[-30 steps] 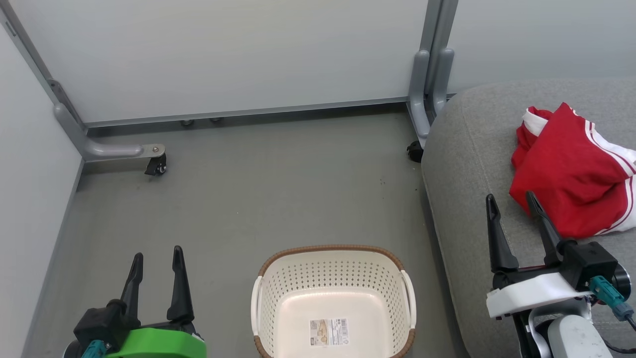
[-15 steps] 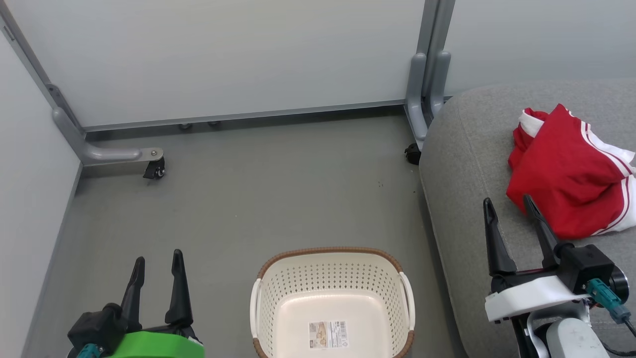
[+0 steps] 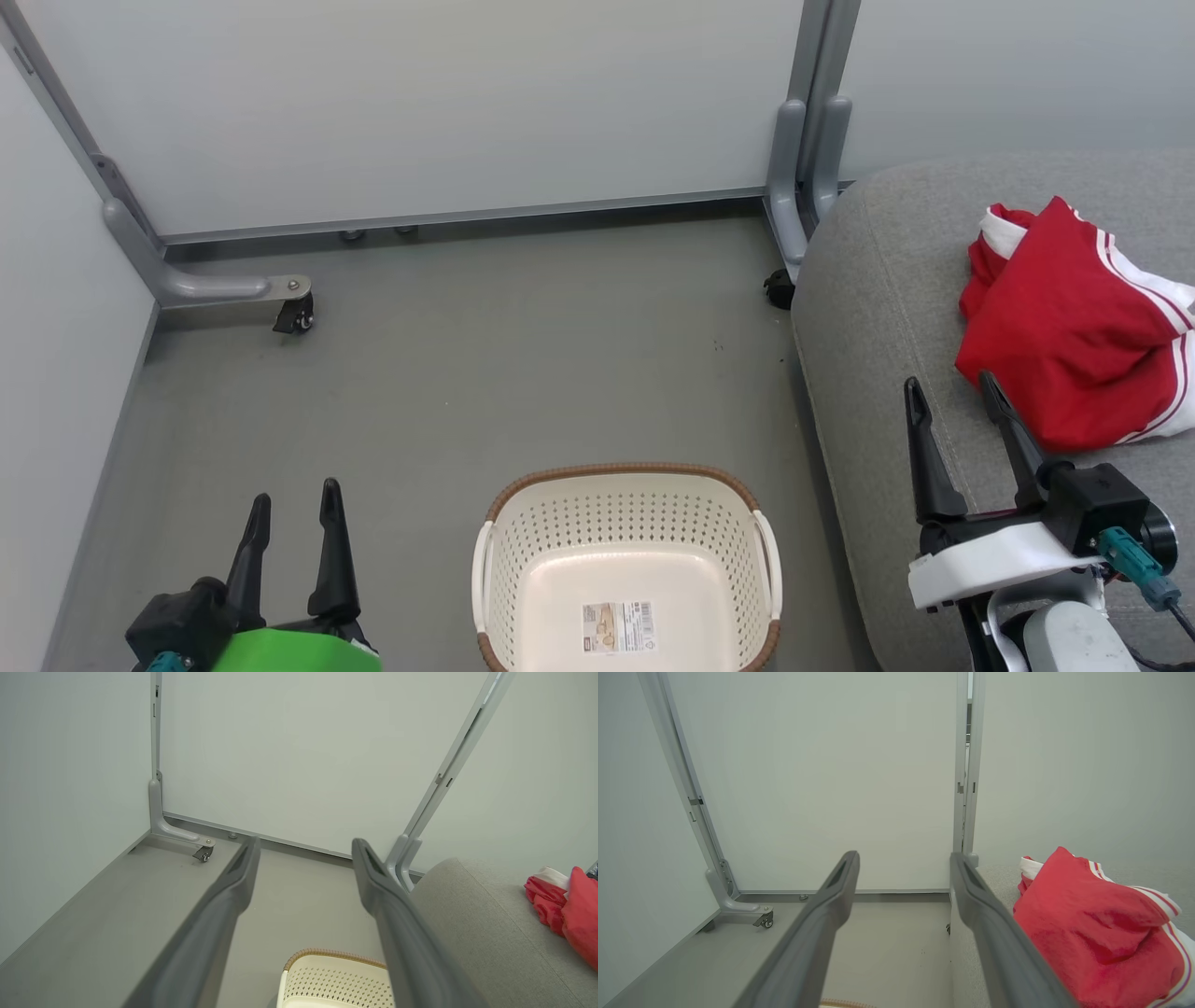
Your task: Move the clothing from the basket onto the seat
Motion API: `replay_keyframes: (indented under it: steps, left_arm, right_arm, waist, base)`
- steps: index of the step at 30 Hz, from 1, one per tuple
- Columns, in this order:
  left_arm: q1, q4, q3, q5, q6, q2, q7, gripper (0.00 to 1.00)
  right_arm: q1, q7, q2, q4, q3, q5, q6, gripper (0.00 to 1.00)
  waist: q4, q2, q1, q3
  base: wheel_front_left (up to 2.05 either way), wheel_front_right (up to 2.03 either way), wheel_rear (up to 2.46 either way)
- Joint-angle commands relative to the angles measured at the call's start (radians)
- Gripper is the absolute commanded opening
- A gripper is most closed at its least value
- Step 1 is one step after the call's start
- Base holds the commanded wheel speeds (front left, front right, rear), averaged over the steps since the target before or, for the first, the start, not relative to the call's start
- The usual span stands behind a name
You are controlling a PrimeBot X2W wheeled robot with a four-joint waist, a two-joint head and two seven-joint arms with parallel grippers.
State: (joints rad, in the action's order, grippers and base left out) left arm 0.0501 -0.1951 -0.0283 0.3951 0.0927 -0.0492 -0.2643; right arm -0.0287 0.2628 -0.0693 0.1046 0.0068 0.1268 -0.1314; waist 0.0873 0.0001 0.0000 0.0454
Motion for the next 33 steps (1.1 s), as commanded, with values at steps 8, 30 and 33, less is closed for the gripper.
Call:
replay_keyframes:
  steps: [8,30,33]
  left_arm:
    - [-0.004,-0.001,-0.004,0.011,0.002,-0.003,0.000,1.00]
    - [-0.036,-0.037,0.027,0.289,0.010,0.001,0.086,0.00]
    - [-0.042,-0.038,0.032,0.329,0.011,0.001,0.098,0.00]
  right_arm:
    - [0.005,0.003,0.002,-0.006,-0.006,-0.003,0.002,1.00]
    - [-0.011,-0.088,0.007,0.053,-0.030,0.336,0.000,0.00]
    - [-0.014,-0.100,0.008,0.056,-0.034,0.385,0.000,0.00]
  waist:
    - [0.002,-0.0001,0.0000,-0.006]
    - [-0.010,-0.0001,0.0000,-0.013]
    - [-0.012,-0.0001,0.0000,-0.014]
  base:
    - [0.00,0.00,0.00]
    - [0.00,0.00,0.00]
    - [0.00,0.00,0.00]
